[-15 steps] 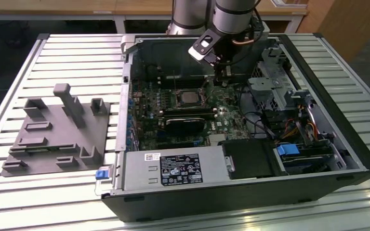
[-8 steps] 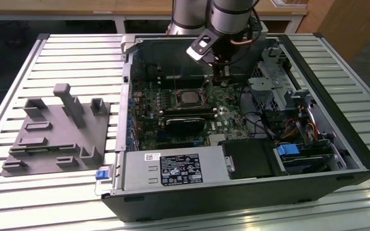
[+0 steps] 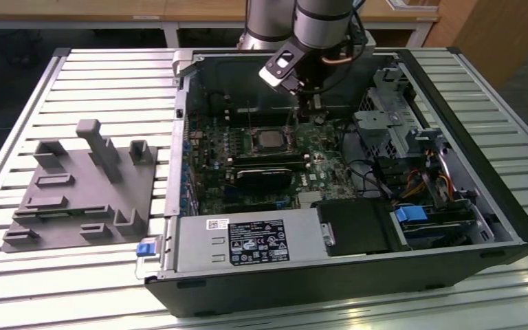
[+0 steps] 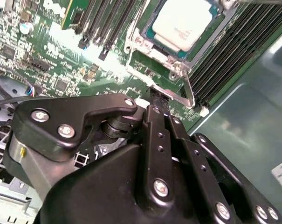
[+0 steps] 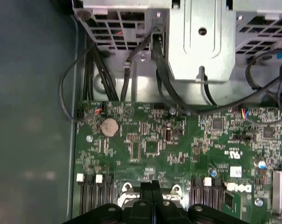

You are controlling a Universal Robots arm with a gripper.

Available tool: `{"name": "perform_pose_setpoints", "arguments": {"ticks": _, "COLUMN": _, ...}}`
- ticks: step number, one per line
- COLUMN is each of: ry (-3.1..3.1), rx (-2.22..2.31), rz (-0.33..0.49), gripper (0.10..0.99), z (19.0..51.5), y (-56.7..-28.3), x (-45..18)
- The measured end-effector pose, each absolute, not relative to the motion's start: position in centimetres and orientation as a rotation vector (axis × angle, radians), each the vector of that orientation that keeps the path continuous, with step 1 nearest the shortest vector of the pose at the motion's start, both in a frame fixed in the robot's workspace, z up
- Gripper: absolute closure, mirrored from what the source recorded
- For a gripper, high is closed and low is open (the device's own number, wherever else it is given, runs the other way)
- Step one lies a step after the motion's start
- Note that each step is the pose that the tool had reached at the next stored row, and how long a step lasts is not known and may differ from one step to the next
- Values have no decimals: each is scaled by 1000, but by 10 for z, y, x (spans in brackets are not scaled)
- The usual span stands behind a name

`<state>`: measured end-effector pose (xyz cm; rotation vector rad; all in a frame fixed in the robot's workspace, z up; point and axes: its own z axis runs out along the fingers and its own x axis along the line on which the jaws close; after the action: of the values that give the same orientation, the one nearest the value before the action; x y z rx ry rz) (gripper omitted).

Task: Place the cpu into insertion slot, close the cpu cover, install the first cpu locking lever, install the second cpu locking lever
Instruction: 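Close the cpu cover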

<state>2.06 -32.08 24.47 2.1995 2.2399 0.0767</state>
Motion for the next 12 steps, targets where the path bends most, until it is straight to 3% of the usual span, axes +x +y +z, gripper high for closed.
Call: {"name": "perform_pose_setpoints", "arguments": {"ticks": 12, "ry": 2240, "rx": 2199, "rz": 77, "gripper": 980, "z": 243, "y": -321, "x": -1}}
